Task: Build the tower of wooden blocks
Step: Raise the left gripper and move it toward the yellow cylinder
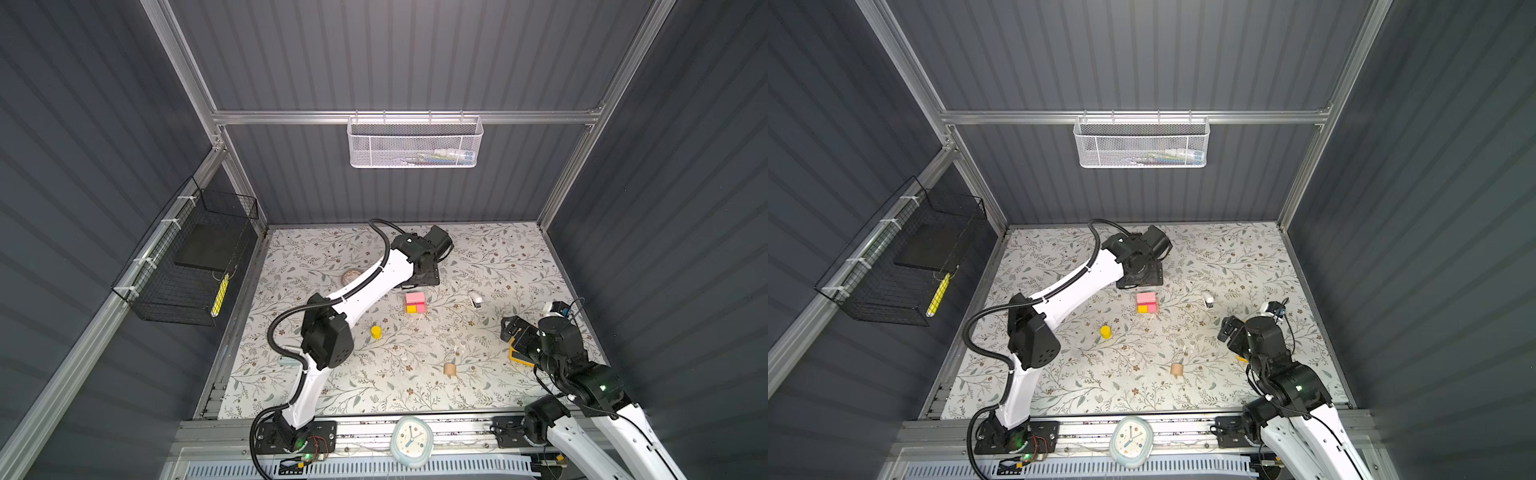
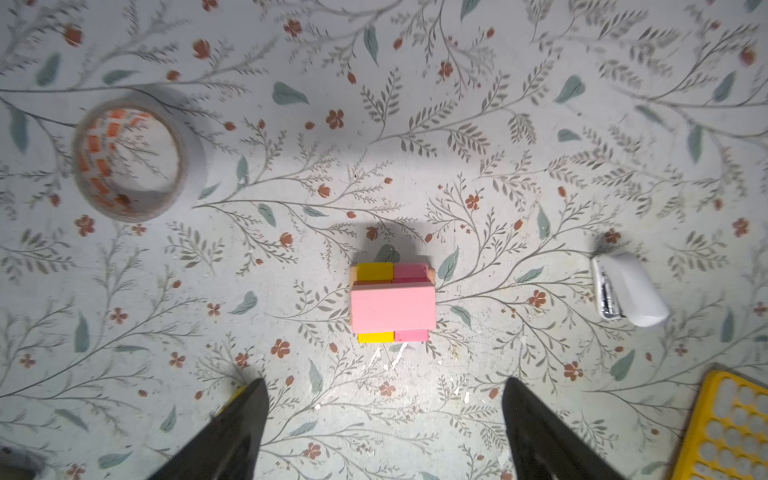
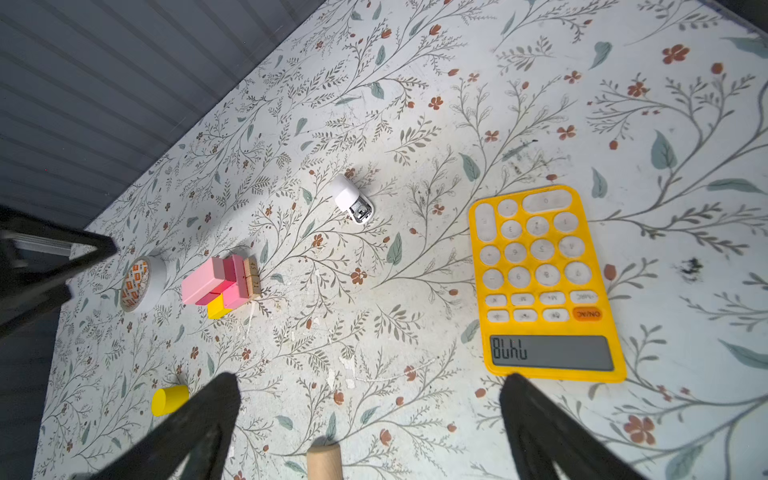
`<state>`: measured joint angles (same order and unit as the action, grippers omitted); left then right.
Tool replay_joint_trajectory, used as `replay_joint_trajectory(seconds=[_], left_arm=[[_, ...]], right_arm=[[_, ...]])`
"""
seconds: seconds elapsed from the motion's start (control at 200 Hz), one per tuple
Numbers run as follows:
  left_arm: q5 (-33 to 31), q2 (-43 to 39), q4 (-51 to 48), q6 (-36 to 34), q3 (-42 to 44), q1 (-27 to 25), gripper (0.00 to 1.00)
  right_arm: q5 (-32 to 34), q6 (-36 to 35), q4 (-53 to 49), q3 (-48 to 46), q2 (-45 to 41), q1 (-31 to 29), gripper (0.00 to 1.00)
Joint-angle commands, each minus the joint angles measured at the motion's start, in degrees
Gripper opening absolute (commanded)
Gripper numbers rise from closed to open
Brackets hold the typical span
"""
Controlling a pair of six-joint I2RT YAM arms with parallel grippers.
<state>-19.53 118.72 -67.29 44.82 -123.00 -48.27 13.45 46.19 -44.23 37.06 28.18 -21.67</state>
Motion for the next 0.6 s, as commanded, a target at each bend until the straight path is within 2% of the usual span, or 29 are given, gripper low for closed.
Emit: replay_joint_trajectory(seconds=[0.0,0.235,0.425,0.595], left_arm=[[-4.11,-5.33,-3.36,-1.75,4.11,0.07,0.89],[-4.31,-15.63,-5.05,-2.28,17.07,0.02,0.90],[-1.04,-21.19,-5.15,-1.25,29.34,0.04,0.90],[2.44,-24.00,-1.28,-0.78,39.16,0.06,0.91]], right_arm=[[-0.78,0.78,0.69,-0.61,0.86,0.23,0.99],[-3.47,1.08,2.56,-0.45,3.99,0.29,0.99],[-5.18,2.44,3.27,-0.37,5.59,0.29,0.99],[-5.90,3.38,3.61,-0.54,5.73,0.30,0.99]])
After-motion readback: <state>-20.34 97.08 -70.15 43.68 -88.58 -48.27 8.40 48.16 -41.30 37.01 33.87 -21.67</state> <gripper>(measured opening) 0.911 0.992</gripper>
